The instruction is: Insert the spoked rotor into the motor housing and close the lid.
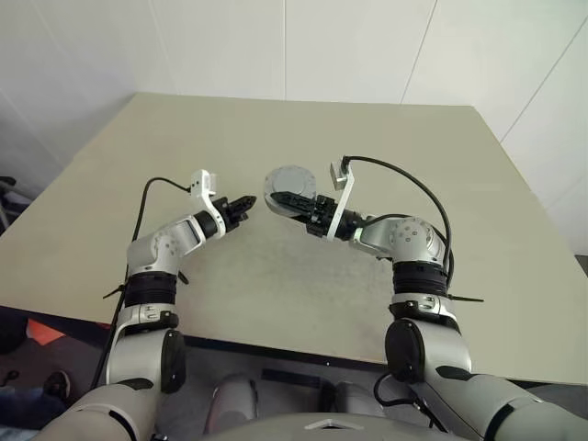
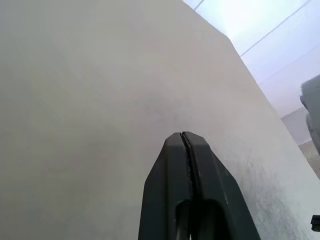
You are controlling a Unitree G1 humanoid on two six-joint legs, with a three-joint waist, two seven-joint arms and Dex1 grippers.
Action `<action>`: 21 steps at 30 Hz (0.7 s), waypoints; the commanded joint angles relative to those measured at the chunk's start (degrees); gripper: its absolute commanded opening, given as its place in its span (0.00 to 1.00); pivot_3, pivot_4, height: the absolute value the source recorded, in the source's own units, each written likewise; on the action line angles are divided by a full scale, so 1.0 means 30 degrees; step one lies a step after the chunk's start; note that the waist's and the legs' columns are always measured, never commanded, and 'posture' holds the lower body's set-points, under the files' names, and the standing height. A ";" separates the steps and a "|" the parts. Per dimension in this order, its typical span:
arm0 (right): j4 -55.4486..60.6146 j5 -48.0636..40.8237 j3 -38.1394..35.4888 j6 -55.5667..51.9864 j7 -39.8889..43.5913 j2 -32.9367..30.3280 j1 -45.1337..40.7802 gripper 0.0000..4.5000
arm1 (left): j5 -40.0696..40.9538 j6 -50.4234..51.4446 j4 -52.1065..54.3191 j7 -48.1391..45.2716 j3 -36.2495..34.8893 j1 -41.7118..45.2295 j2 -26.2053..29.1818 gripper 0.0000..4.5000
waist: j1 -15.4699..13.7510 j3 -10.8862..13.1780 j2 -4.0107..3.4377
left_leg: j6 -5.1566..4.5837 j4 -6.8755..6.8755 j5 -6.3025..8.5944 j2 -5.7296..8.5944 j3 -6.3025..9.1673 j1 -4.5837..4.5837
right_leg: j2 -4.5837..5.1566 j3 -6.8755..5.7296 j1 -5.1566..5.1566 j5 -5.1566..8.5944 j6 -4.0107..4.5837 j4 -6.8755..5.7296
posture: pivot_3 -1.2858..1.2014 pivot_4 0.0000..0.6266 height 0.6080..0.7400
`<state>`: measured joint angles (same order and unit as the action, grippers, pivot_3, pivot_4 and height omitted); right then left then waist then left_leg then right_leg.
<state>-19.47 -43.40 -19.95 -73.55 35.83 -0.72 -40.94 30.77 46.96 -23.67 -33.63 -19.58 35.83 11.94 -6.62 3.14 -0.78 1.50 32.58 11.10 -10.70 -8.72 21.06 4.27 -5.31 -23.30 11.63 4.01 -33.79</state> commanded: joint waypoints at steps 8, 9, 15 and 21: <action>0.1146 -0.1601 0.0863 -0.0599 0.0951 -0.0928 -0.0322 0.46 | 0.5138 0.2440 0.1851 -0.0115 -0.3487 -0.0767 0.0836 0.52 | -0.0207 0.0000 0.0002 | 0.0004 0.0042 0.0002 -0.0010 0.0003 0.0005 | 0.0000 -0.0001 -0.0001 -0.0002 -0.0002 -0.0042 | 0.52 0.00 1.00; 0.0903 -0.1516 0.0878 -0.0549 0.0944 -0.1022 -0.0375 0.46 | 0.5642 0.2858 0.2207 -0.0167 -0.3666 -0.1030 0.0940 0.60 | -0.0210 0.0000 0.0002 | 0.0004 0.0044 0.0002 -0.0008 0.0004 0.0005 | 0.0000 -0.0001 0.0000 -0.0003 -0.0004 -0.0042 | 0.52 0.00 1.00; 0.0132 -0.1345 0.1186 -0.0297 0.1082 -0.1319 -0.0566 0.46 | 0.7545 0.5078 0.2725 0.0505 -0.3904 -0.1590 0.1148 0.99 | -0.0249 0.0001 0.0003 | 0.0005 0.0069 0.0002 -0.0010 0.0005 0.0013 | 0.0000 -0.0003 0.0002 -0.0003 -0.0004 -0.0064 | 0.52 0.00 1.00; 0.1090 -0.2056 0.1426 -0.1059 0.1206 -0.1229 -0.0446 0.46 | 1.0057 0.6613 0.1197 0.1459 -0.5089 -0.0366 0.0347 0.99 | -0.0287 0.0004 0.0008 | 0.0004 0.0133 0.0003 -0.0012 0.0017 0.0013 | 0.0000 -0.0003 0.0007 -0.0003 -0.0005 -0.0122 | 0.52 0.00 1.00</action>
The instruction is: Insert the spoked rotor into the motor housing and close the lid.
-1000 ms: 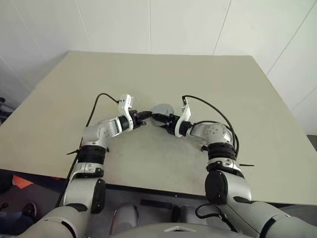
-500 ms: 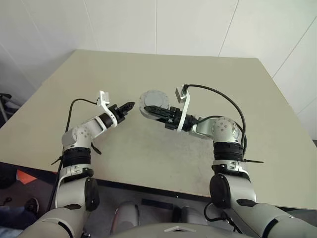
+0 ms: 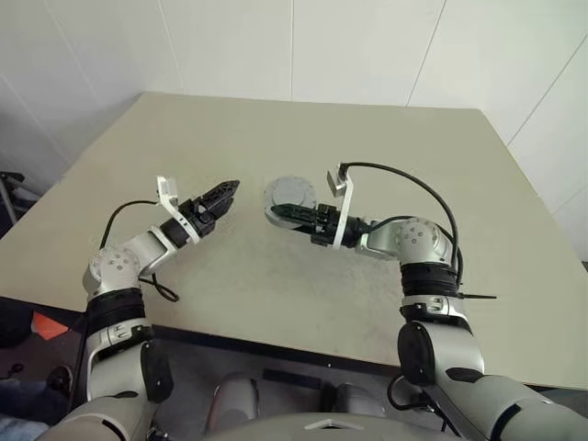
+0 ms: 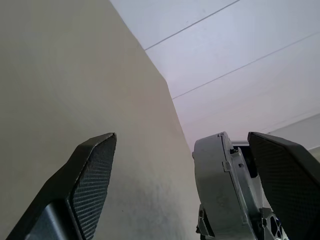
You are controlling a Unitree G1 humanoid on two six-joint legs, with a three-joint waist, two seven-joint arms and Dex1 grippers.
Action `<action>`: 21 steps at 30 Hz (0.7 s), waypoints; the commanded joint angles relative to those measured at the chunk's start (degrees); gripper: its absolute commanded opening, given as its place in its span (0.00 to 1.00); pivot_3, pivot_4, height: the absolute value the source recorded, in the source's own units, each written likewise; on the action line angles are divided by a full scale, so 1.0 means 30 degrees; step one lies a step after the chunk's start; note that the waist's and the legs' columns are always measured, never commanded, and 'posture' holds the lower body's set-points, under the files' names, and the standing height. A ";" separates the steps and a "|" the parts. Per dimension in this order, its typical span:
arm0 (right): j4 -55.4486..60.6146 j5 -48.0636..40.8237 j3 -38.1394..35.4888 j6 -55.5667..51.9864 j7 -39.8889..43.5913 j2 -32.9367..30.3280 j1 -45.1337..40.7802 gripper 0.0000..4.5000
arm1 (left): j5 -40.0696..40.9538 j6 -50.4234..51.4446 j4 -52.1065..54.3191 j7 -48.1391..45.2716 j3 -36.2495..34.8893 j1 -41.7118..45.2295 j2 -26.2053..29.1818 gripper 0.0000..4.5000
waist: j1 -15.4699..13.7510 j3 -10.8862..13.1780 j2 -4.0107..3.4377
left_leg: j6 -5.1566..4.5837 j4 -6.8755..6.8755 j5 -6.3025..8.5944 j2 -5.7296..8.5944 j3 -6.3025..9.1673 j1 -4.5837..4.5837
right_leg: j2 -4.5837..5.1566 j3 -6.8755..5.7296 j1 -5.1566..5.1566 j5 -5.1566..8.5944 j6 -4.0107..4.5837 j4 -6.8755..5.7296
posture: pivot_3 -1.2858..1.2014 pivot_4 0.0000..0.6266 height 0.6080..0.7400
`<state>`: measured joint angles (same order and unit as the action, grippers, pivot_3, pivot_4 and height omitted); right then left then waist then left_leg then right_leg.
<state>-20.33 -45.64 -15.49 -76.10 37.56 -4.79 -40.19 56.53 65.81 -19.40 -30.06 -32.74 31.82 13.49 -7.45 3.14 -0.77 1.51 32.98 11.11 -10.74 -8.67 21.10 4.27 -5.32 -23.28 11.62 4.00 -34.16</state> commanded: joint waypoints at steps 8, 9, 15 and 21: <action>0.2690 -0.2058 0.0402 -0.1186 0.0549 0.0518 -0.0016 0.46 | 0.1900 0.1355 -0.1848 0.0666 0.0151 0.2221 -0.1181 0.99 | -0.0085 0.0001 0.0006 | 0.0001 0.0026 -0.0001 -0.0004 0.0011 -0.0013 | 0.0001 0.0003 0.0002 -0.0004 -0.0020 -0.0045 | 0.52 0.00 1.00; 0.2756 -0.2040 0.0487 -0.1167 0.0530 0.0538 0.0027 0.46 | 0.1875 0.1573 -0.1822 0.0690 0.0366 0.2267 -0.1315 0.99 | -0.0091 0.0001 0.0006 | 0.0002 0.0026 -0.0001 -0.0003 0.0012 -0.0010 | 0.0001 0.0003 0.0000 -0.0010 -0.0032 -0.0046 | 0.52 0.00 1.00; 0.2758 -0.1884 0.0682 -0.0803 0.0435 0.0487 0.0074 0.46 | 0.1946 0.2102 -0.1814 0.0770 0.0791 0.2358 -0.1710 0.99 | -0.0097 0.0001 0.0007 | 0.0005 0.0028 -0.0002 -0.0002 0.0016 -0.0013 | 0.0002 0.0002 0.0000 -0.0024 -0.0056 -0.0055 | 0.52 0.00 1.00; 0.2462 -0.1573 0.0914 -0.0242 0.0397 0.0393 0.0052 0.46 | 0.2263 0.2827 -0.1178 0.0802 0.1143 0.2075 -0.1820 0.99 | -0.0111 0.0001 0.0008 | 0.0007 0.0037 -0.0003 0.0002 0.0018 -0.0011 | 0.0004 0.0002 0.0001 -0.0025 -0.0057 -0.0069 | 0.52 0.00 1.00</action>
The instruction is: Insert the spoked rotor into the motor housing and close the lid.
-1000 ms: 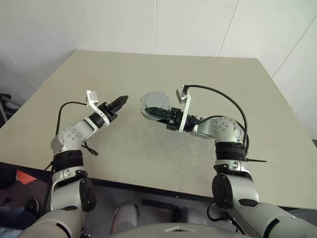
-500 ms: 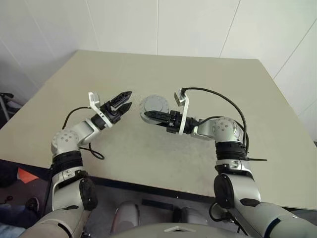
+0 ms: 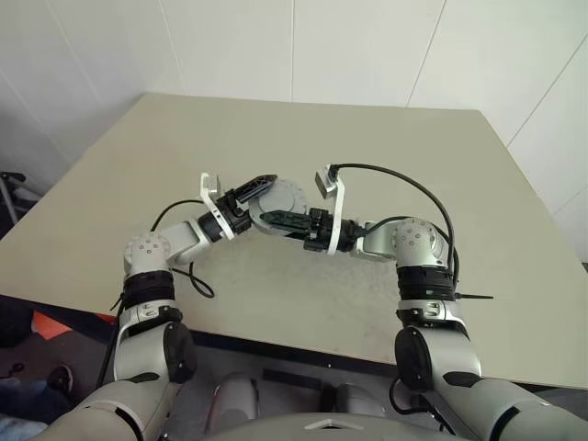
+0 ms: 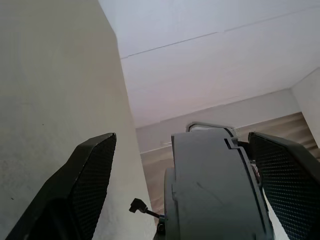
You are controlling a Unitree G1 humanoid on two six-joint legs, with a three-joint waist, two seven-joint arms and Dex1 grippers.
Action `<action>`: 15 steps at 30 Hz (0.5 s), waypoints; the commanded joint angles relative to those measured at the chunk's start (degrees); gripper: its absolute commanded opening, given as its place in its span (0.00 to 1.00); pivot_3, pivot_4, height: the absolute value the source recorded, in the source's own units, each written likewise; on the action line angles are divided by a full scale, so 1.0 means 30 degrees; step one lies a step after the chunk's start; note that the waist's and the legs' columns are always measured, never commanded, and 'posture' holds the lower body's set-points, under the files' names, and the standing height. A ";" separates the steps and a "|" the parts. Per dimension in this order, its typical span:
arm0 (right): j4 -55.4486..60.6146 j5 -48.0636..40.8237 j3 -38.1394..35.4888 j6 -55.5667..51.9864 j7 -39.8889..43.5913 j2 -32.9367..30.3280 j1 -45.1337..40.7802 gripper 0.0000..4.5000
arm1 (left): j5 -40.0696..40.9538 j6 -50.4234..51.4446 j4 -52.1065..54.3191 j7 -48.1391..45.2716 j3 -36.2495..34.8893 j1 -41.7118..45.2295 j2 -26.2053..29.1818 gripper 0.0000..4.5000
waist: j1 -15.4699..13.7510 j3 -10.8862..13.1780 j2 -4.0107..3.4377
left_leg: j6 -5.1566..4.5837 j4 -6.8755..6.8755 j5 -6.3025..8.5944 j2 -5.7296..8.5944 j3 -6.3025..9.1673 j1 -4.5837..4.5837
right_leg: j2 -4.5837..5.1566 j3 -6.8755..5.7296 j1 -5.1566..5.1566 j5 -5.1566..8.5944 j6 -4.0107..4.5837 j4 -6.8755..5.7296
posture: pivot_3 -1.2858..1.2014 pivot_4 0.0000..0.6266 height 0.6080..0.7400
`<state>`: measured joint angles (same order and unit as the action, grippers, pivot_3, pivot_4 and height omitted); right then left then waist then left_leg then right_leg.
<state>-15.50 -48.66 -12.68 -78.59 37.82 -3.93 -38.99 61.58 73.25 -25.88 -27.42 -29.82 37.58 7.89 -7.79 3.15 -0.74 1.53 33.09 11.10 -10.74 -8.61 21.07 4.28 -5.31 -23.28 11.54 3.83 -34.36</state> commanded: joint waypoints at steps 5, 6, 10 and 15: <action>0.0426 -0.0284 0.0054 0.1144 0.0243 0.0071 -0.0474 0.46 | 0.0592 0.0614 0.1511 -0.0072 0.0301 -0.0381 0.0203 0.99 | 0.0021 0.0000 0.0000 | 0.0004 0.0004 -0.0003 -0.0002 0.0001 -0.0009 | 0.0000 0.0002 -0.0001 0.0000 -0.0002 -0.0027 | 0.52 0.00 1.00; 0.0396 -0.0259 0.0064 0.1196 0.0256 0.0064 -0.0485 0.46 | 0.0610 0.0644 0.1652 -0.0060 0.0334 -0.0457 0.0199 0.99 | 0.0021 0.0000 0.0000 | 0.0006 0.0006 -0.0004 -0.0002 0.0001 -0.0009 | 0.0000 0.0002 -0.0001 0.0000 -0.0002 -0.0030 | 0.52 0.00 1.00; 0.0156 -0.0030 0.0137 0.1526 0.0305 0.0018 -0.0577 0.46 | 0.0662 0.0536 0.1971 -0.0092 0.0331 -0.0620 0.0175 0.99 | 0.0005 0.0000 0.0000 | 0.0007 0.0028 -0.0005 -0.0002 0.0005 -0.0006 | 0.0000 0.0002 0.0000 0.0003 -0.0001 -0.0039 | 0.52 0.00 1.00; -0.0172 0.0102 0.0157 0.1893 0.0216 -0.0004 -0.0714 0.46 | 0.0689 0.0421 0.2180 -0.0116 0.0354 -0.0670 0.0086 0.86 | 0.0010 0.0000 0.0000 | 0.0010 0.0039 -0.0007 -0.0003 0.0005 -0.0010 | 0.0001 0.0004 0.0001 0.0008 0.0007 -0.0059 | 0.52 0.00 1.00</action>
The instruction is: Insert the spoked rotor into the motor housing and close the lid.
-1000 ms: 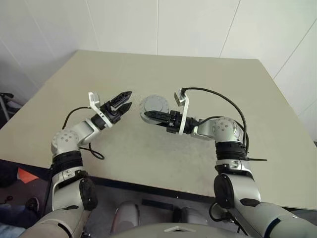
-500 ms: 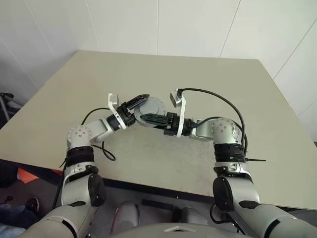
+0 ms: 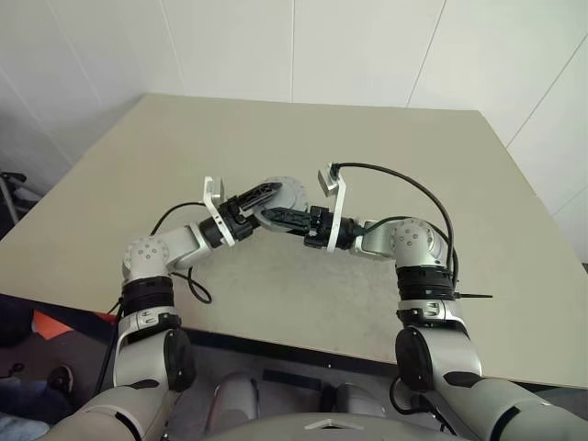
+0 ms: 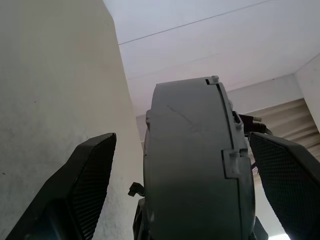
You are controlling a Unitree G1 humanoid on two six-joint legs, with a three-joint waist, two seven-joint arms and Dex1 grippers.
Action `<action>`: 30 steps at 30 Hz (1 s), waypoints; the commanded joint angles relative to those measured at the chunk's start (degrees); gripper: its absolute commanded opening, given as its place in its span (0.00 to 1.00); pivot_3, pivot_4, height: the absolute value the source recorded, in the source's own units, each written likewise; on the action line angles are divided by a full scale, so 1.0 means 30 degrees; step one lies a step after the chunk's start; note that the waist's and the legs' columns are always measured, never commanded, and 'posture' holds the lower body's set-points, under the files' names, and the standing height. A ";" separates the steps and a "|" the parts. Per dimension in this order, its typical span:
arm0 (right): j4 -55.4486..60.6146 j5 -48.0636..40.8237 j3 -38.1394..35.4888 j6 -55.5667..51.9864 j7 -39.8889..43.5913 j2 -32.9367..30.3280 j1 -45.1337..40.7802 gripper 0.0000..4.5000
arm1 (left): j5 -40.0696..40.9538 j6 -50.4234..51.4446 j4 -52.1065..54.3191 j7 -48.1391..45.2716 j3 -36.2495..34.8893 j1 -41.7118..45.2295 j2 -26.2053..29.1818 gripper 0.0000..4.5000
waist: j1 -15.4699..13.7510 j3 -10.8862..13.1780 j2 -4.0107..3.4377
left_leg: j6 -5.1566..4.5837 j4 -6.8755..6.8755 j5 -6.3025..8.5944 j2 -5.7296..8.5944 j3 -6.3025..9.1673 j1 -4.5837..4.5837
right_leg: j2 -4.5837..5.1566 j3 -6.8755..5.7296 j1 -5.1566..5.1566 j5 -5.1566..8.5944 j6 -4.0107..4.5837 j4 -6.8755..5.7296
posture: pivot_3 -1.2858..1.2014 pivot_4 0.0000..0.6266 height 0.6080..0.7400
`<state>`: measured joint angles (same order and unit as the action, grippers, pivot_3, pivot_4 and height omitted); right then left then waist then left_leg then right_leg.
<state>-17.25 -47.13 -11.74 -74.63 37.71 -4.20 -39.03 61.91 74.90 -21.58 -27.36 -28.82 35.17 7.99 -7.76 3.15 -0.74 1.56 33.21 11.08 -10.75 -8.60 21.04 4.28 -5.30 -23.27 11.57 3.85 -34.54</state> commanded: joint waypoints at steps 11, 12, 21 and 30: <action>0.0004 -0.0300 -0.0150 0.1006 0.0141 0.0024 -0.0853 0.46 | 0.0400 -0.0684 0.0222 0.0254 -0.0071 0.0291 0.0103 0.49 | 0.0002 0.0001 0.0003 | -0.0001 0.0007 0.0000 0.0002 0.0001 0.0002 | 0.0000 0.0001 -0.0001 -0.0001 0.0000 -0.0004 | 0.52 0.00 1.00; -0.0023 -0.0286 -0.0134 0.1034 0.0143 0.0018 -0.0861 0.46 | 0.0313 -0.0768 0.0219 0.0250 0.0003 0.0290 0.0120 0.49 | 0.0002 0.0001 0.0003 | -0.0001 0.0008 -0.0001 0.0001 0.0001 0.0001 | 0.0000 0.0001 -0.0001 -0.0001 0.0000 -0.0007 | 0.52 0.00 1.00; -0.0745 -0.0144 -0.0261 0.1456 0.0068 -0.0064 -0.1156 0.75 | 0.0107 -0.1431 0.0154 0.0403 0.0193 0.0214 0.0110 0.49 | 0.0001 0.0001 0.0004 | -0.0001 0.0009 -0.0001 0.0003 0.0001 0.0001 | 0.0001 0.0001 -0.0001 -0.0001 0.0001 -0.0011 | 0.52 0.00 1.00; -0.1631 0.1571 0.0438 0.3285 -0.0889 0.0037 -0.1099 0.96 | -0.1232 -0.4233 0.0042 0.0709 0.0085 -0.0046 0.0190 0.49 | 0.0040 0.0000 0.0005 | 0.0001 0.0017 -0.0002 0.0001 0.0001 0.0000 | 0.0000 0.0002 -0.0001 -0.0005 -0.0009 -0.0019 | 0.52 0.00 1.00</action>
<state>-22.55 -42.58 -10.59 -66.22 34.95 -4.26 -40.86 58.47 65.63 -23.16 -24.60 -27.98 34.32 7.81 -7.64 3.15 -0.73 1.56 33.26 11.08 -10.74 -8.59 21.04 4.28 -5.29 -23.28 11.55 3.82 -34.59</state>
